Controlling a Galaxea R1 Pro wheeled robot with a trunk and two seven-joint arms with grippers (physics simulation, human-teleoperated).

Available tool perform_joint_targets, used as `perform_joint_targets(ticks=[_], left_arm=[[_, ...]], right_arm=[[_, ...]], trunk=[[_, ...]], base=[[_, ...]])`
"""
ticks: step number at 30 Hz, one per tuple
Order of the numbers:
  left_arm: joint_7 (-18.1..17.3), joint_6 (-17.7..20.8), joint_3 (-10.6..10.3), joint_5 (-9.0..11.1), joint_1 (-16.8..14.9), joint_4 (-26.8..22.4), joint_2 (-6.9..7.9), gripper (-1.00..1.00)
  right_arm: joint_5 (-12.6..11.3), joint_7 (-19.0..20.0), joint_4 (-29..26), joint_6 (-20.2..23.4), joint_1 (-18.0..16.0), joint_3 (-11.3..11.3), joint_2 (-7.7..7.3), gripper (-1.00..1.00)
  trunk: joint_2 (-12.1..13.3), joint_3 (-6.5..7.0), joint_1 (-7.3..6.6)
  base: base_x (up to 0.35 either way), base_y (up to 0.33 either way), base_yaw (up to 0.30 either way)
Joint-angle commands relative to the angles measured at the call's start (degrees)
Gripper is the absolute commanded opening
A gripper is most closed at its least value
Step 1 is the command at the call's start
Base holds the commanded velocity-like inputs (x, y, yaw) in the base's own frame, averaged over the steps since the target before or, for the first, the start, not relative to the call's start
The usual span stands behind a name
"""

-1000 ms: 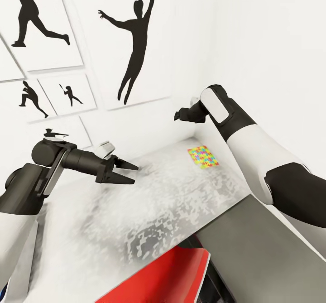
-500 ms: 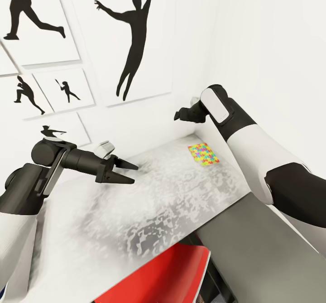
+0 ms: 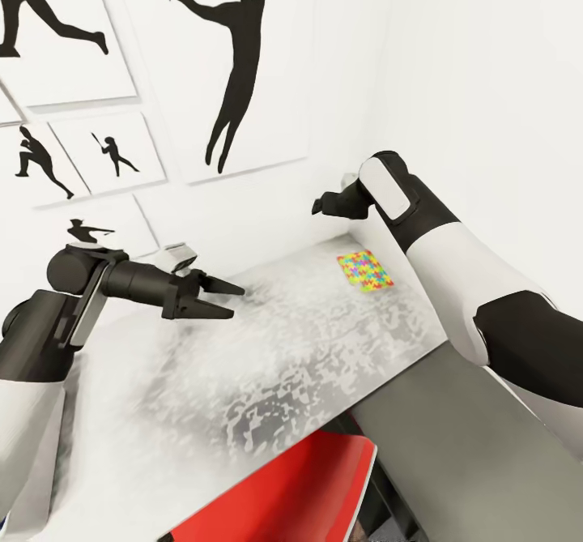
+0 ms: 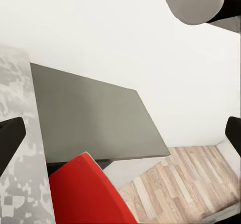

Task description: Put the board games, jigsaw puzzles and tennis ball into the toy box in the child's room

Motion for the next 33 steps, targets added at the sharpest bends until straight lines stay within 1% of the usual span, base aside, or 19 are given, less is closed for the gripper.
perform_joint_targets(ticks=[1, 3, 4, 8, 10, 15, 19, 21, 25, 33], left_arm=[[-0.18, 0.61, 0.03, 1.42, -0.10, -0.04, 0.08, 1.00], [-0.18, 0.61, 0.11, 2.67, -0.13, -0.07, 0.09, 1.00], [-0.18, 0.61, 0.16, 3.71, -0.19, -0.10, 0.09, 1.00], [-0.18, 0.61, 0.30, 5.12, -0.33, -0.17, 0.02, 1.00], [-0.18, 0.61, 0.33, 5.37, -0.36, -0.19, -0.04, 1.00], [-0.18, 0.61, 0.19, 5.84, -0.40, -0.22, -1.14, 1.00], [-0.18, 0.61, -0.08, 6.07, -0.35, -0.22, -1.74, 1.00], [-0.18, 0.61, -0.12, 6.10, -0.34, -0.22, -1.83, 1.00], [-0.18, 0.61, -0.16, 6.14, -0.33, -0.23, -2.00, 1.00], [-0.18, 0.61, -0.07, 6.15, -0.28, -0.23, -2.07, 1.00]], right_arm=[[-0.61, -0.56, -0.02, 0.03, -0.10, 0.19, -0.03, 1.00], [-0.61, -0.56, -0.02, -0.02, -0.15, 0.16, -0.01, 1.00], [-0.61, -0.56, -0.02, -0.04, -0.33, 0.16, -0.02, 1.00], [-0.61, -0.56, -0.02, -0.08, -0.75, 0.17, -0.03, 1.00], [-0.61, -0.56, -0.02, -0.08, -0.83, 0.17, -0.03, 1.00], [-0.61, -0.56, -0.11, -0.09, -0.99, 0.16, -0.03, 1.00], [-0.61, -0.56, -1.78, -0.09, -1.00, 0.23, -0.17, 1.00], [-0.61, -0.56, -2.31, -0.06, -1.00, 0.24, -0.41, 1.00], [-0.67, -0.44, -3.49, -0.02, -1.01, 0.21, -1.57, 1.00], [-0.69, 1.36, -5.28, -0.01, -0.92, 0.31, -2.24, 1.00]], trunk=[[-0.12, -0.20, 0.03], [-0.12, -0.39, 0.03], [-0.12, -0.48, 0.03], [-0.12, -0.86, 0.03], [-0.12, -1.05, 0.03], [-0.12, -1.52, 0.03], [-0.12, -1.89, 0.03], [-0.12, -2.08, 0.03], [-0.12, -2.46, 0.03], [-0.12, -3.21, 0.03]], base=[[0.000, 0.000, 0.000], [0.000, 0.000, 0.000], [0.000, 0.000, 0.000], [0.000, 0.000, 0.000], [0.000, 0.000, 0.000], [0.000, 0.000, 0.000], [0.000, 0.000, 0.000], [0.000, 0.000, 0.000], [0.000, 0.000, 0.000], [0.013, 0.000, 0.000]])
